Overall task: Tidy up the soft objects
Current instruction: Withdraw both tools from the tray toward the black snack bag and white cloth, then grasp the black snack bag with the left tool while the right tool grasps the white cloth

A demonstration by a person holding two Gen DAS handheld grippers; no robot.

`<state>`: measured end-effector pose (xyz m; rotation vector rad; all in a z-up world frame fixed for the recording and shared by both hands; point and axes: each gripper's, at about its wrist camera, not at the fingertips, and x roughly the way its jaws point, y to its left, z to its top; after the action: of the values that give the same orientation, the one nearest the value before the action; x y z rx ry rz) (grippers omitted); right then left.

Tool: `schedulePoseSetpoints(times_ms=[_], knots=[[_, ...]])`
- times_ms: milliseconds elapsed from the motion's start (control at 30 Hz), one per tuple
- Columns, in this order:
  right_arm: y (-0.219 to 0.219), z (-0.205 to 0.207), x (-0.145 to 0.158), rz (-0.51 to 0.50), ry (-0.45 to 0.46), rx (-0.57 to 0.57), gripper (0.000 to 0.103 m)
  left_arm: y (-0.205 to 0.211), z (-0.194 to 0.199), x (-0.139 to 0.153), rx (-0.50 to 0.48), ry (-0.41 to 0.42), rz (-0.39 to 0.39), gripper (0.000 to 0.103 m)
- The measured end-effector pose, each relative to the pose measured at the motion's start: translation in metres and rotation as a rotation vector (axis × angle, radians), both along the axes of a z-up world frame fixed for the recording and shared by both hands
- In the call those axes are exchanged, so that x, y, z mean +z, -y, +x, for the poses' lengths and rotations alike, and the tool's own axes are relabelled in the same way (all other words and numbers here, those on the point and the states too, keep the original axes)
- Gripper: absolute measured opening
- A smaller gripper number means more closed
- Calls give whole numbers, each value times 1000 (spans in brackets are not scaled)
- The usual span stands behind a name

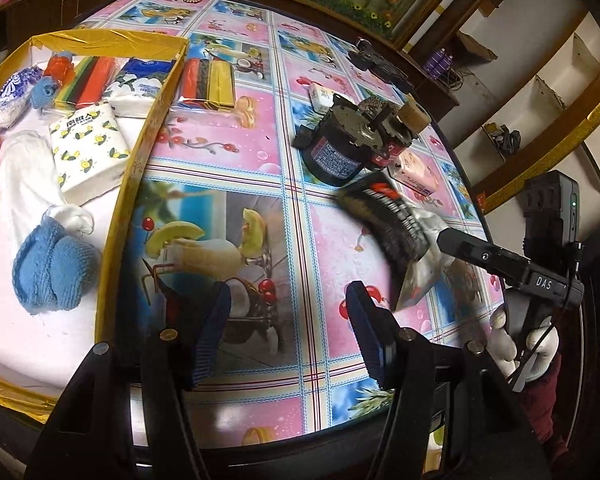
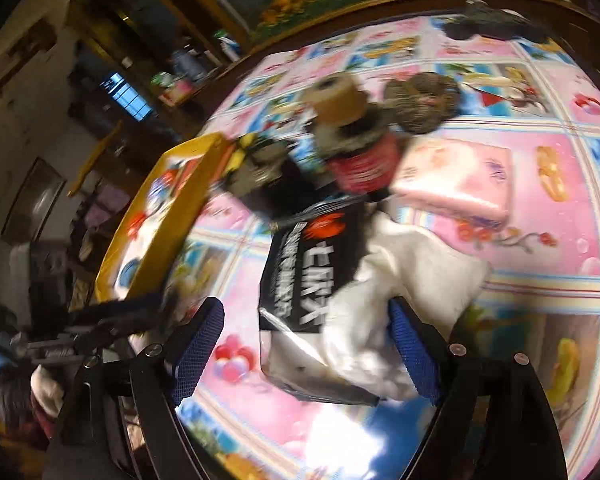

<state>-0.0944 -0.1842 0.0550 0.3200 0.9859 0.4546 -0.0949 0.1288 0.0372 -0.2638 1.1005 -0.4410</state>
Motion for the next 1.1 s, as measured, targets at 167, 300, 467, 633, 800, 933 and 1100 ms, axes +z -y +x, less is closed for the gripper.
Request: schedulePoseSetpoints(times_ms=[167,300,467,633,800,933,1100], knots=[[9,-1,0,-87,18,-90,84,-1,2,-4,4,-12,-25,58],[-4,-2,-8,-155,18,-106,74,9,6,-3,-5,-17,-53,58],[7,-1,-16,-114,-36,-210,33,36,9,-4,-54,-28,-83,58],[11,-1,-14,-197,-31,-271,33,78,21,-10,-94,-47,-85,58],[8,-1,-13,-210,-21,-272,36,116,37,-17,-114,-10,-38,67],[13,-1,-15,-206,-16,-278,37,138,38,-15,-139,68,71,72],[18,-3,-15,-215,-4,-291,38,135,46,-15,-135,78,57,71]])
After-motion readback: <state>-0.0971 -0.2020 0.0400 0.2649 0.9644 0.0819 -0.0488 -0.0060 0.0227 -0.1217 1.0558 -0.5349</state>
